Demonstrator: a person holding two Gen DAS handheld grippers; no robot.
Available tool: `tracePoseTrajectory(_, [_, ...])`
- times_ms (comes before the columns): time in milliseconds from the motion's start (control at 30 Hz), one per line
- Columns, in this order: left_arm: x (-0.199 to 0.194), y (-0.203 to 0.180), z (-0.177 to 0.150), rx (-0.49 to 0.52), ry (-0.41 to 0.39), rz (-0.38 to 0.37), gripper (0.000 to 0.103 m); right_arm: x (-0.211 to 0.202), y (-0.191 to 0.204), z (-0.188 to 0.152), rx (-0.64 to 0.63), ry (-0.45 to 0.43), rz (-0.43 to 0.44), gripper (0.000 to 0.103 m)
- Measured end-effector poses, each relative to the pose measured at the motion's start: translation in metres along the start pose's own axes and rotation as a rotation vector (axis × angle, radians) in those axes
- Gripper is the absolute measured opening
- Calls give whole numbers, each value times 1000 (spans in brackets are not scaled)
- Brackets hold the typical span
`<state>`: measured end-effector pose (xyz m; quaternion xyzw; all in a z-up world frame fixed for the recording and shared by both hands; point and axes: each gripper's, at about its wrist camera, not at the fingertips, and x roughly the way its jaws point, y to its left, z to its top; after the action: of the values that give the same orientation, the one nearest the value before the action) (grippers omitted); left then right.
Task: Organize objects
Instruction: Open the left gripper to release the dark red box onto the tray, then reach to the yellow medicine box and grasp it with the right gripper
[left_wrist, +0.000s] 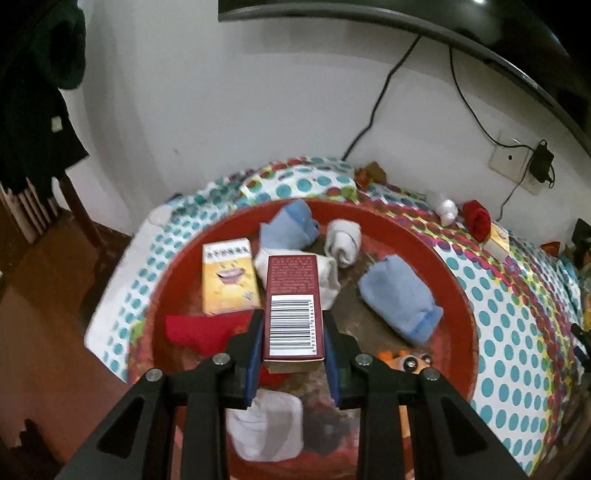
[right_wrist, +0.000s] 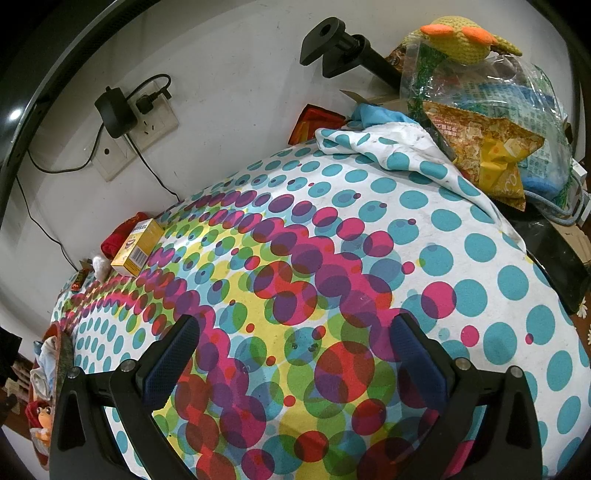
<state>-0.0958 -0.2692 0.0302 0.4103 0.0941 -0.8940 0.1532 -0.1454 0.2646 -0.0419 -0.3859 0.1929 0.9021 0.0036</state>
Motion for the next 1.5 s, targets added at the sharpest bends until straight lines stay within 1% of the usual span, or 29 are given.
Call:
tracePoseTrajectory(167, [17,-21,-12,57,32,-19,30,1,0,0,-3,2,-2,103])
tracePoseTrajectory(233, [23,-26,-19,90,48,4,31,1,1,0,-6,4,-6,103])
tracePoseTrajectory(267, [27,-32,-24,134,46,28,33,2,1,0,-8,5,-9,103])
tracePoseTrajectory(300, [29,-34,-28,160,39,41,40,2,1,-1,-10,6,-11,103])
tracePoseTrajectory(367, [26,-31,-34,163,4,37,49,4,2,0,-16,9,-19,103])
tracePoseTrajectory(400, [22,-27,-35,147,-13,15,51,4,3,0,-19,11,-23,103])
tracePoseTrajectory(433, [14,-22,-35,124,-37,-17,52,4,3,0,-22,12,-28,103])
tracePoseTrajectory(533, [-30,-2,-41,42,-153,-119,56,5,6,0,-35,18,-45,103])
tracePoseTrajectory(567, [-57,9,-50,-8,-234,-168,61,6,7,0,-42,22,-54,103])
tracePoseTrajectory(600, [-70,14,-56,-32,-279,-191,72,6,9,0,-49,26,-70,103])
tracePoseTrajectory(633, [-93,22,-73,-74,-362,-203,77,8,12,0,-63,33,-101,103])
tracePoseTrajectory(667, [-102,25,-84,-85,-397,-186,82,11,17,0,-89,46,-145,103])
tracePoseTrajectory(700, [-108,26,-98,-77,-404,-157,83,14,23,-1,-115,61,-186,103])
tracePoseTrajectory(733, [-108,28,-108,-68,-374,-158,83,17,31,-1,-139,72,-213,103])
tracePoseTrajectory(800, [-100,33,-131,-87,-319,-205,83,17,53,1,-161,54,-178,103])
tracePoseTrajectory(867, [-91,34,-150,-97,-302,-233,83,21,87,6,-185,33,-158,103])
tracePoseTrajectory(900, [-88,34,-157,-96,-303,-229,83,26,110,10,-201,28,-145,103])
tracePoseTrajectory(933, [-83,31,-160,-93,-290,-223,83,30,124,12,-212,26,-138,103])
tracePoseTrajectory(967, [-79,26,-158,-78,-256,-253,83,38,144,15,-228,21,-137,103])
tracePoseTrajectory(1000, [-78,23,-157,-67,-253,-296,83,45,162,16,-240,17,-142,103])
tracePoseTrajectory(1033, [-81,23,-159,-59,-267,-316,83,57,182,19,-245,22,-141,103])
tracePoseTrajectory(1100, [-82,20,-159,-43,-287,-316,83,74,205,22,-233,29,-134,103])
tracePoseTrajectory(1167, [-82,22,-158,-48,-292,-330,83,93,227,24,-228,21,-160,103])
tracePoseTrajectory(1300, [-77,26,-155,-72,-252,-366,83,130,256,22,-221,42,-215,103])
tracePoseTrajectory(1333, [-76,27,-155,-70,-251,-367,83,140,262,19,-240,54,-257,101])
tracePoseTrajectory(1400, [-74,26,-153,-56,-243,-369,83,151,267,14,-255,66,-277,94])
tracePoseTrajectory(1433, [-73,26,-152,-58,-236,-373,83,155,268,13,-255,73,-267,72])
tracePoseTrajectory(1467, [-72,27,-152,-69,-225,-382,83,156,269,13,-252,68,-255,56])
tracePoseTrajectory(1500, [-70,28,-152,-80,-214,-391,83,155,267,14,-246,60,-248,51])
